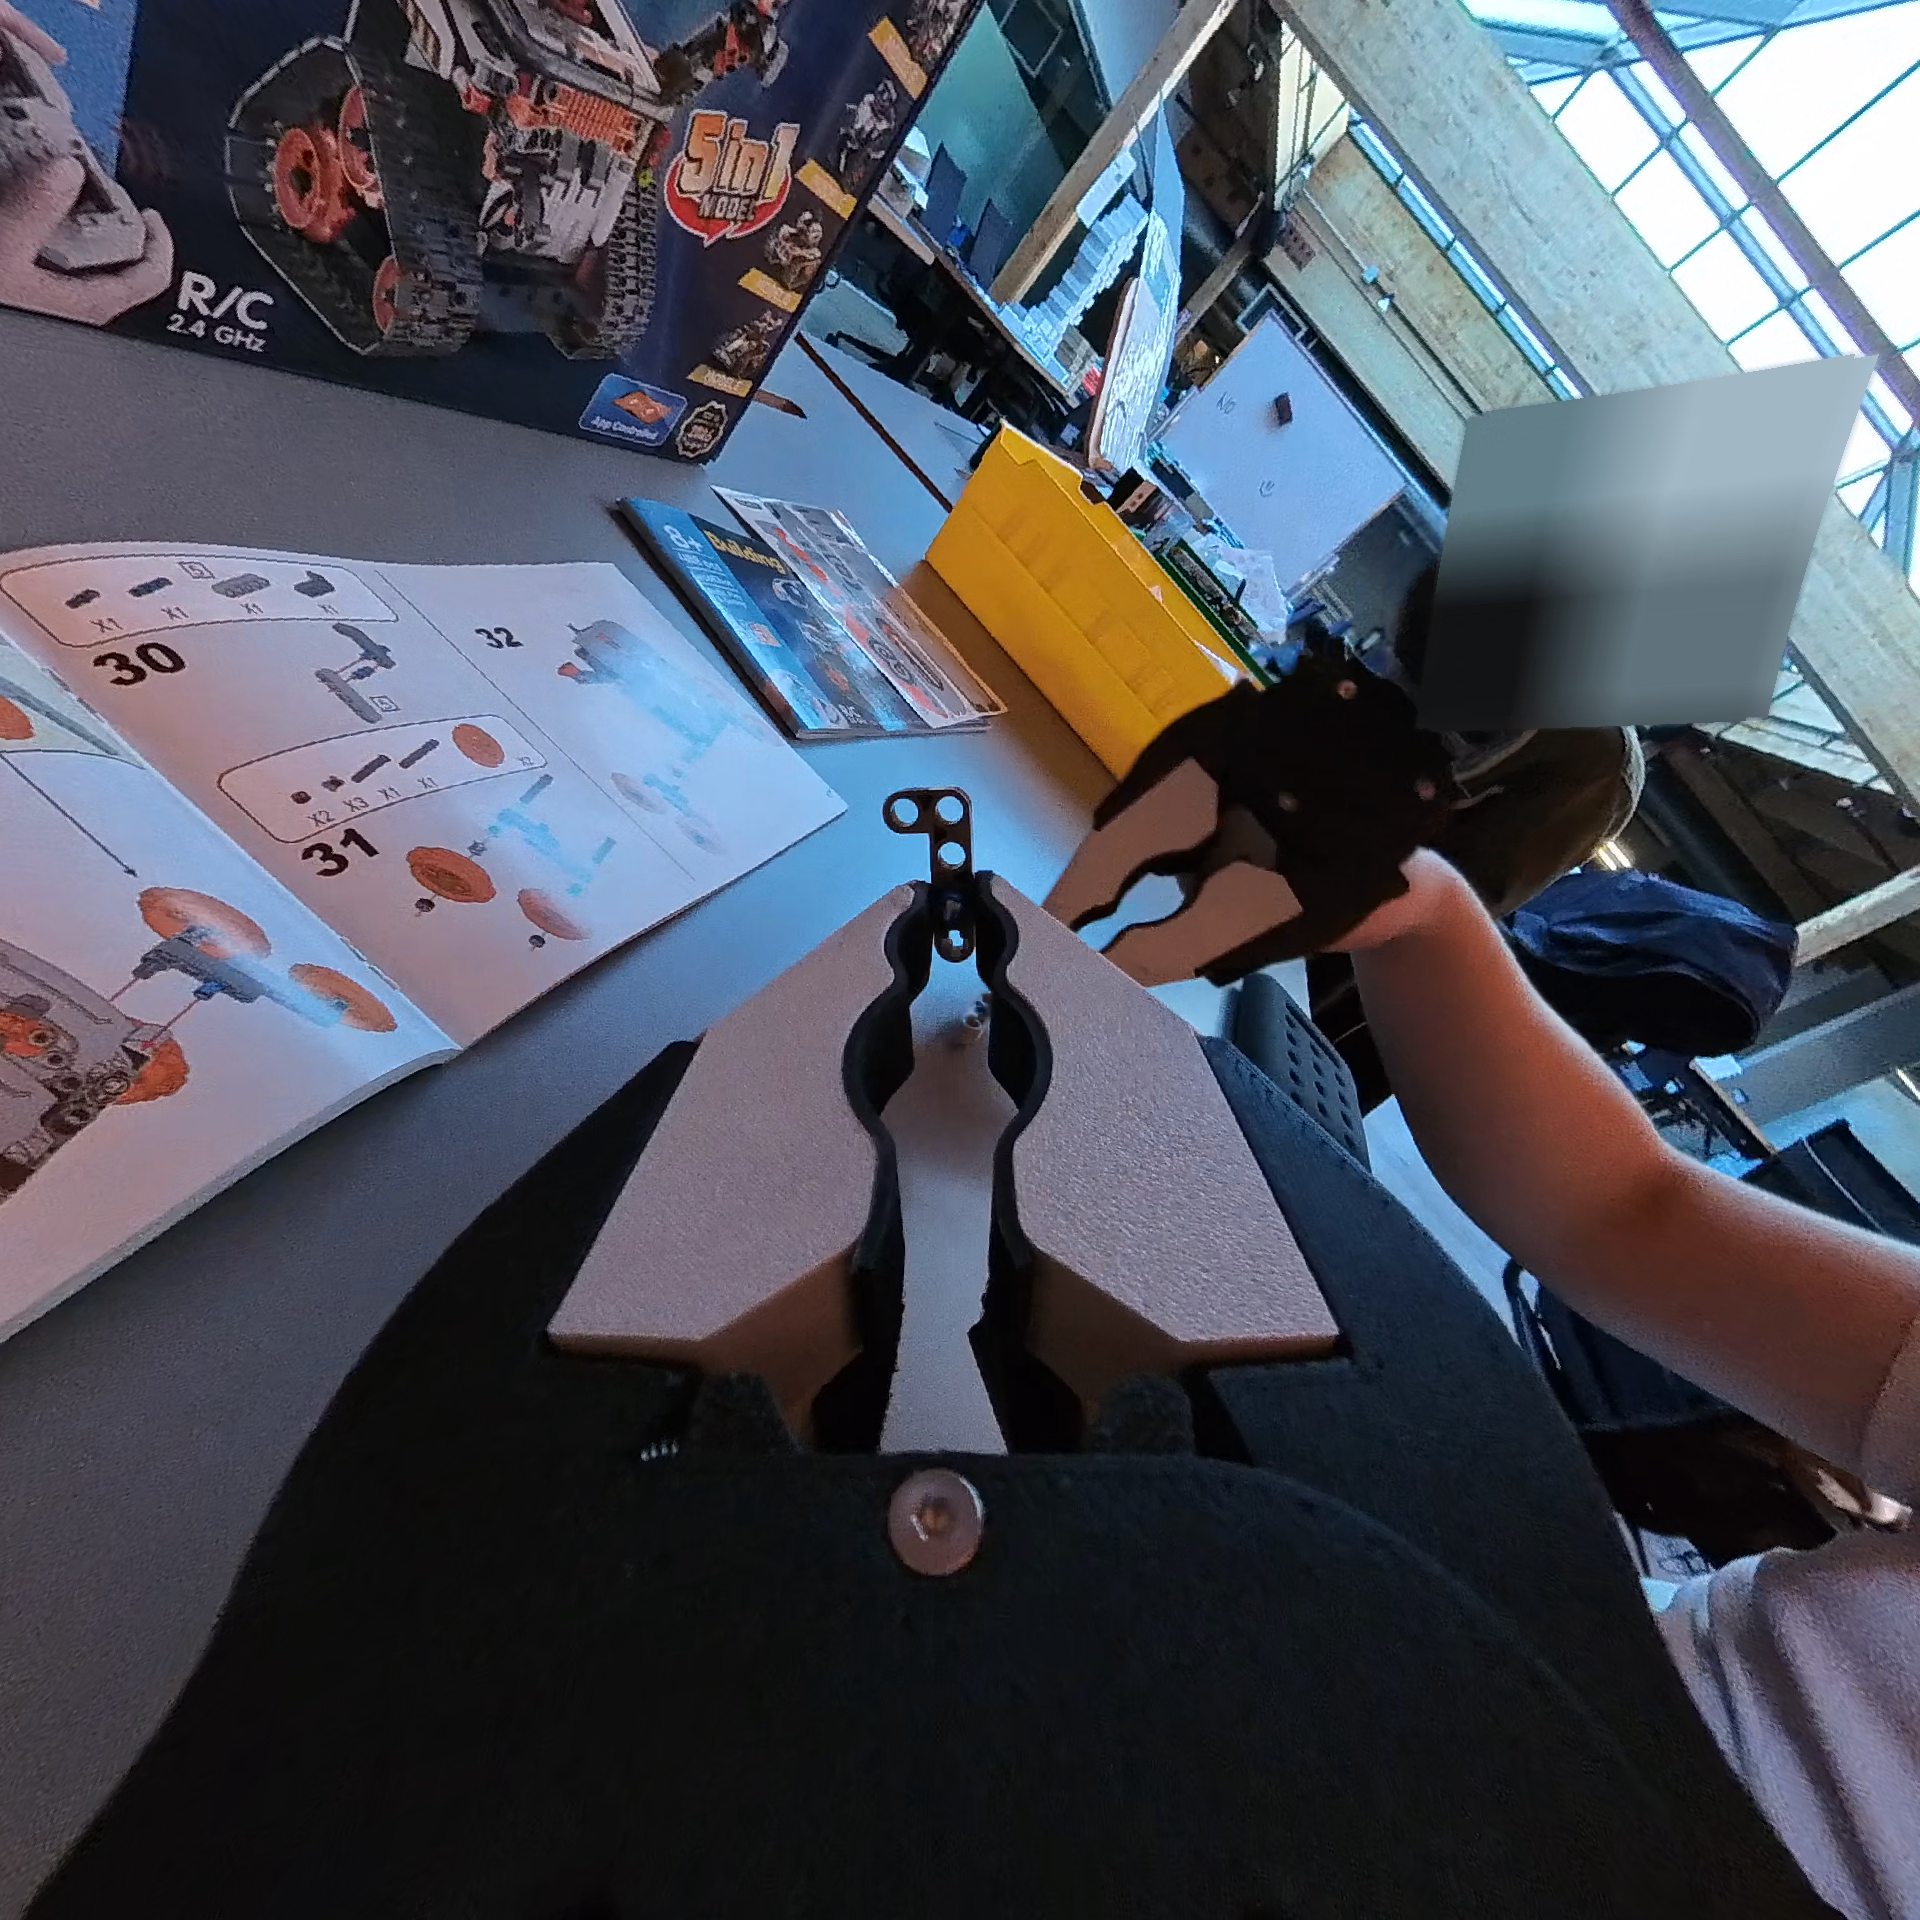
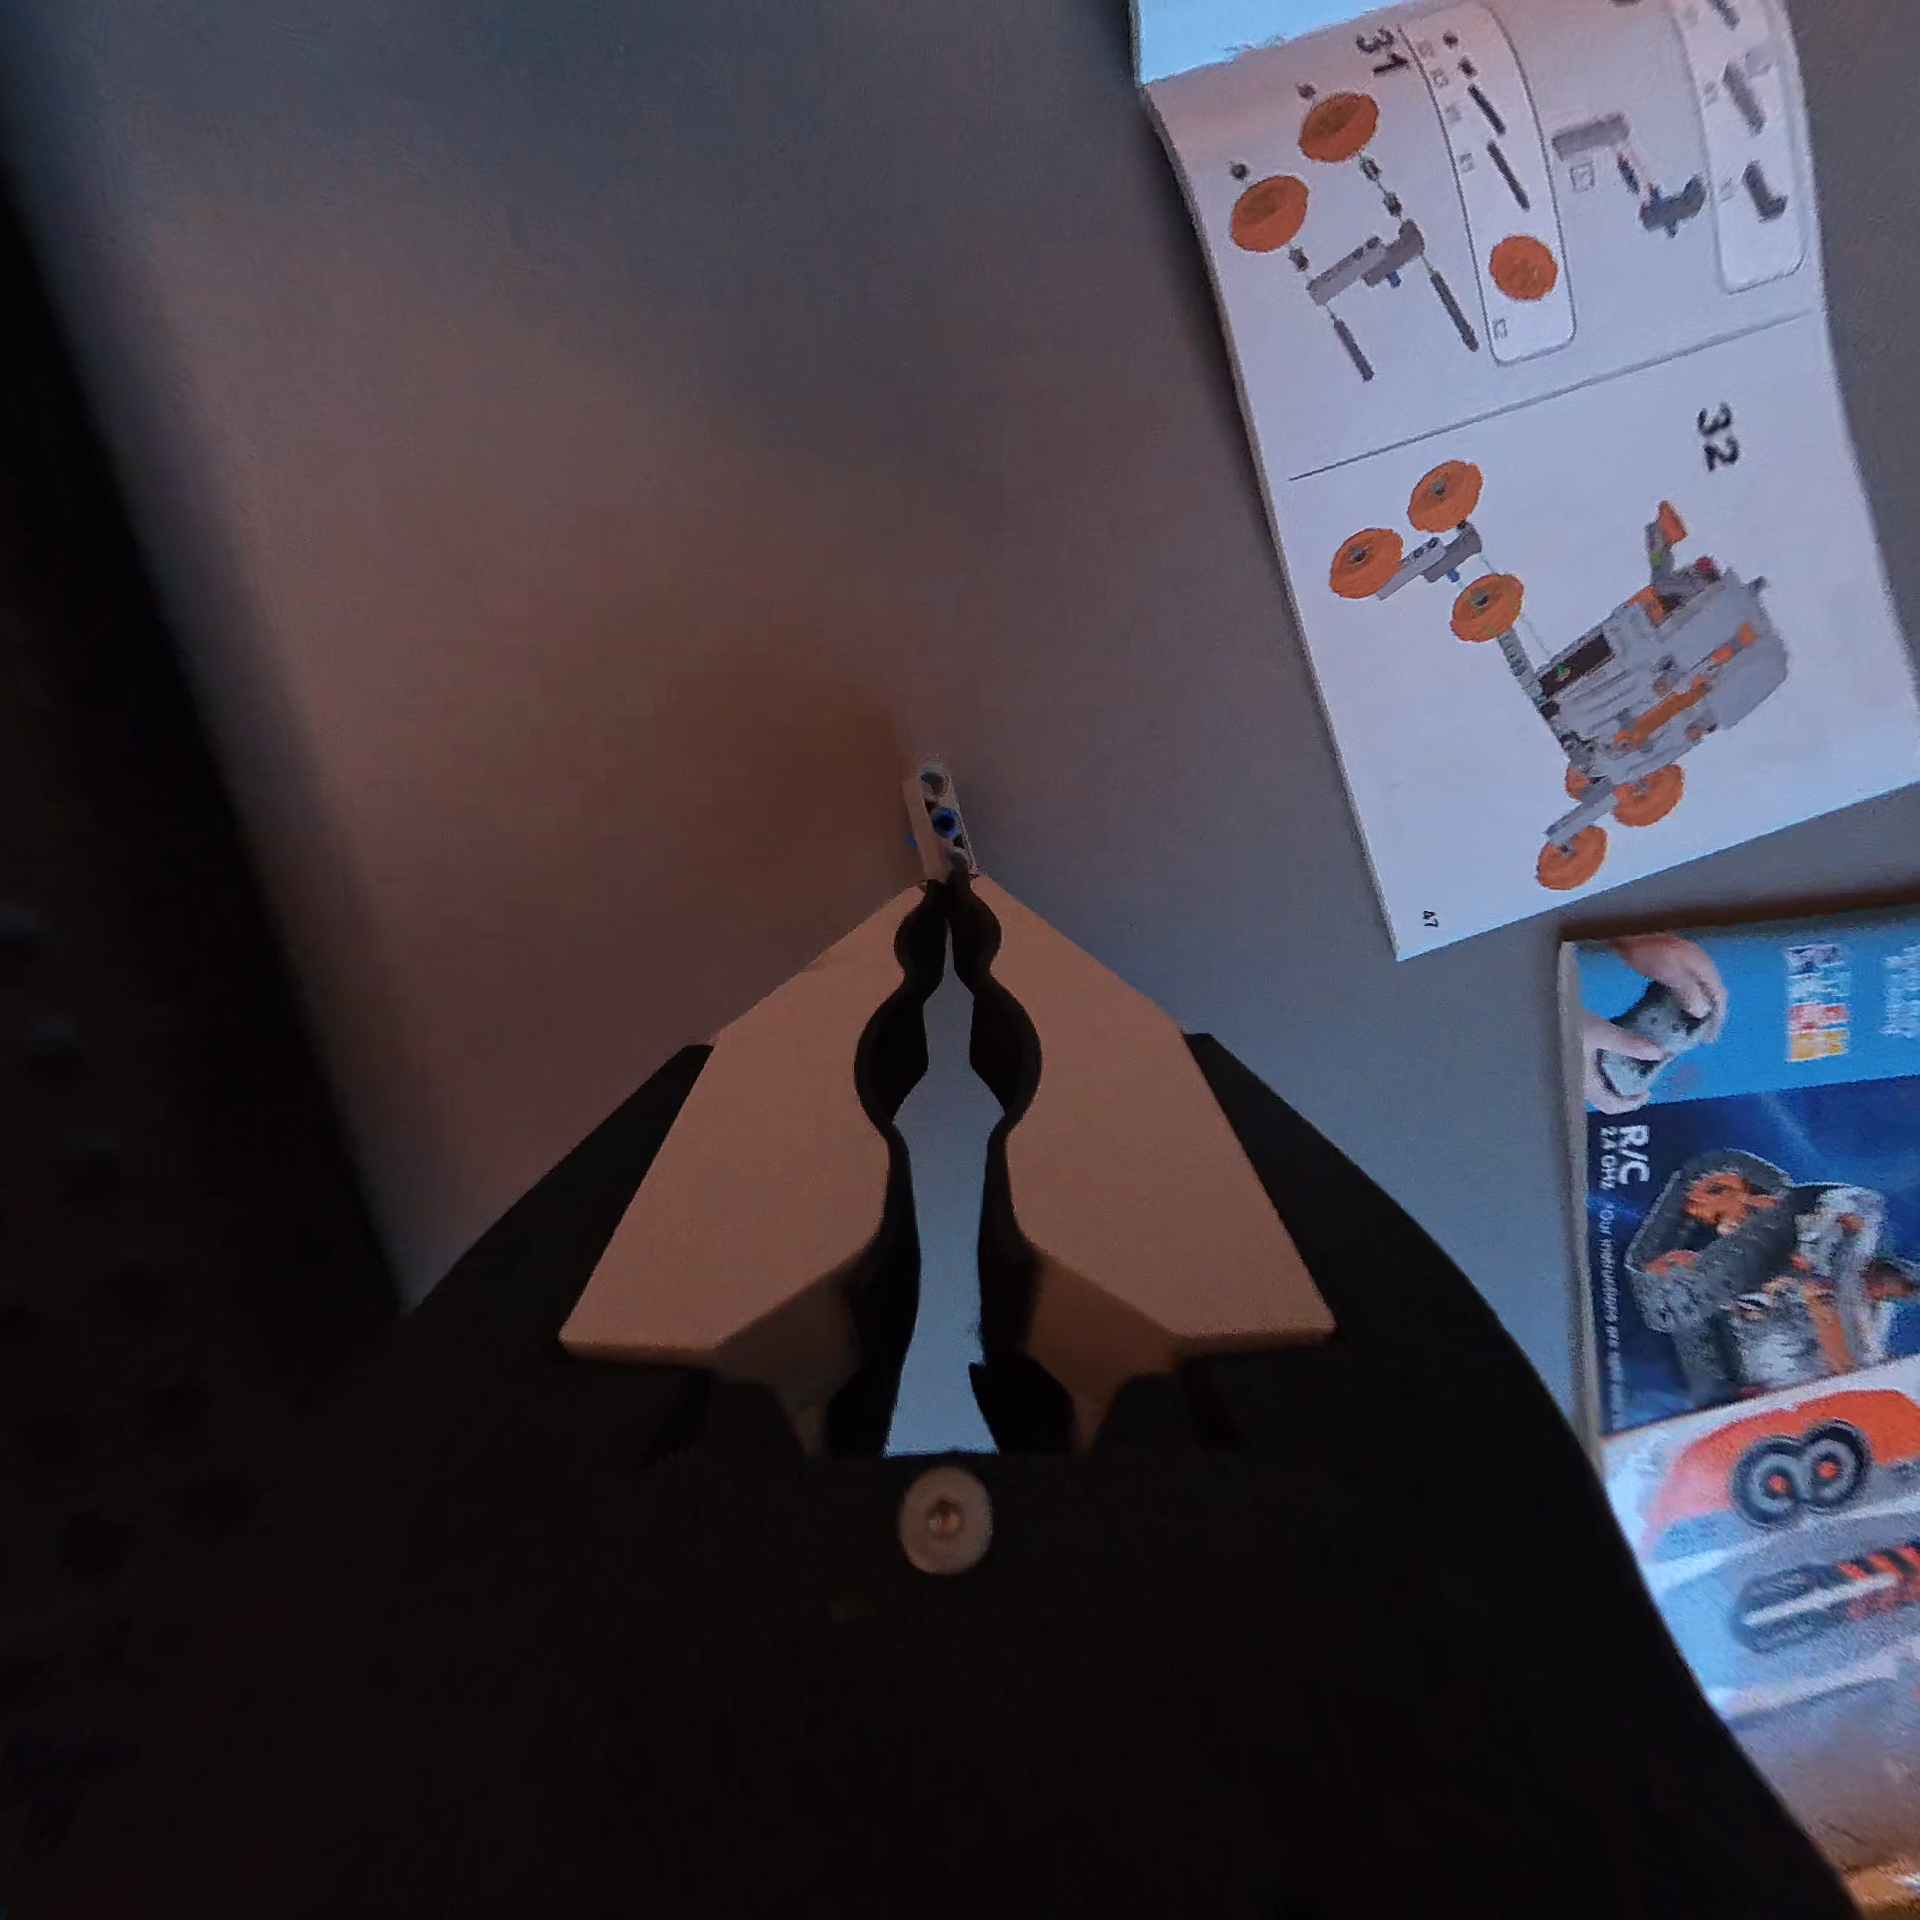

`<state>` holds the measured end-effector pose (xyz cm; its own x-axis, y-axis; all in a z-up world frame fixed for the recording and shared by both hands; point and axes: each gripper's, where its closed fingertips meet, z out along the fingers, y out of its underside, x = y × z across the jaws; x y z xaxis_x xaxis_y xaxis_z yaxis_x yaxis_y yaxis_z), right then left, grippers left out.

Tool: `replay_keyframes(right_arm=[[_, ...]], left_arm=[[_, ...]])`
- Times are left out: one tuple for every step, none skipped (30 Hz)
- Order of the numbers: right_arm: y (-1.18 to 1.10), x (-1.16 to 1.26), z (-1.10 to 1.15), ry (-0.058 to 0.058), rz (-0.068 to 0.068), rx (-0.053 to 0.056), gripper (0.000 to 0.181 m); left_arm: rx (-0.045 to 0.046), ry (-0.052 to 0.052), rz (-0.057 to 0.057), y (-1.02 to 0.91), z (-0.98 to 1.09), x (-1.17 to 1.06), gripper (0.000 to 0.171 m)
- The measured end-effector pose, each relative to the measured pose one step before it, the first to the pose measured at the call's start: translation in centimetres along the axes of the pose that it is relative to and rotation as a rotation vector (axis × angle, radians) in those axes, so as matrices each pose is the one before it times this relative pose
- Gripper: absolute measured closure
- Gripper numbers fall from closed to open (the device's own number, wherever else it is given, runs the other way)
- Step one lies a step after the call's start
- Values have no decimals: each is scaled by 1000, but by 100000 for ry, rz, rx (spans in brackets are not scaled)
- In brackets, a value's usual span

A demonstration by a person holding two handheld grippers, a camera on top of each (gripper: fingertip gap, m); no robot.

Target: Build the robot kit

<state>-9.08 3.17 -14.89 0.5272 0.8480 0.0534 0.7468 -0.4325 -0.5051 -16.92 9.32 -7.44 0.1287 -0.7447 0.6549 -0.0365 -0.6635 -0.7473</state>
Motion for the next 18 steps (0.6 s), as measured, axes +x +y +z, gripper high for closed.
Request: replay_keyframes(right_arm=[[299, -104, -43, 2532, -2856, 97, 181], [343, -76, -32, 1883, -1837, -246, 181], [146, -464, -16, -600, -3014, 1185, 181], [-34, -437, -40, -342, -3594, 2376, 181], [-1, -174, -37, 946, -2891, 1739, 181], [-26, -19, -64, 1414, -2221, 1301, 181], [-59, 16, -76, 1133, -1678, 1219, 181], [-93, -101, -76, 155, -1213, 965, 181], [-78, -197, -41, -661, -634, 664, 181], [51, -154, 2, -565, 16, -280, 181], [97, 0, 18, 570, -453, -596, 181], [86, -94, 47, 241, -1336, -151, 181], [14, -172, 52, -87, -1271, 253, 181], [-43, -65, 23, 437, -787, 640, 181], [-55, -124, 10, -232, -431, 648, 181], [-62, -57, -8, -57, -376, 578, 181], [-32, 108, -14, 1001, -550, 516, 181], [-56, 4, -31, 235, -674, 744, 181]], left_arm=[[49, -340, 297, -16, -23, -22, 167], [33, -362, 433, -16, -18, -6, 168], [-98, -213, 422, 0, -20, 31, 167], [-6, 99, 446, -57, -9, 99, 167], [105, 396, 543, -68, -13, 154, 167], [125, 147, 571, -48, 14, 86, 167], [-113, -284, 239, 43, 22, -50, 167], [-509, -98, -380, 121, 40, -87, 167], [-490, 194, -796, 121, 48, -58, 167], [-54, 125, -621, 58, 23, -46, 167], [149, -76, -203, 4, -14, -34, 167], [65, -143, 76, -6, -33, -45, 167], [0, 35, -1, -13, -30, 0, 167], [123, 187, -183, -35, -39, 10, 167], [150, 271, -274, -24, -25, 16, 167], [49, 190, -256, -24, -11, -8, 167], [-6, 22, -109, -19, 2, -12, 167], [-28, 14, -2, -2, 10, -18, 167]])
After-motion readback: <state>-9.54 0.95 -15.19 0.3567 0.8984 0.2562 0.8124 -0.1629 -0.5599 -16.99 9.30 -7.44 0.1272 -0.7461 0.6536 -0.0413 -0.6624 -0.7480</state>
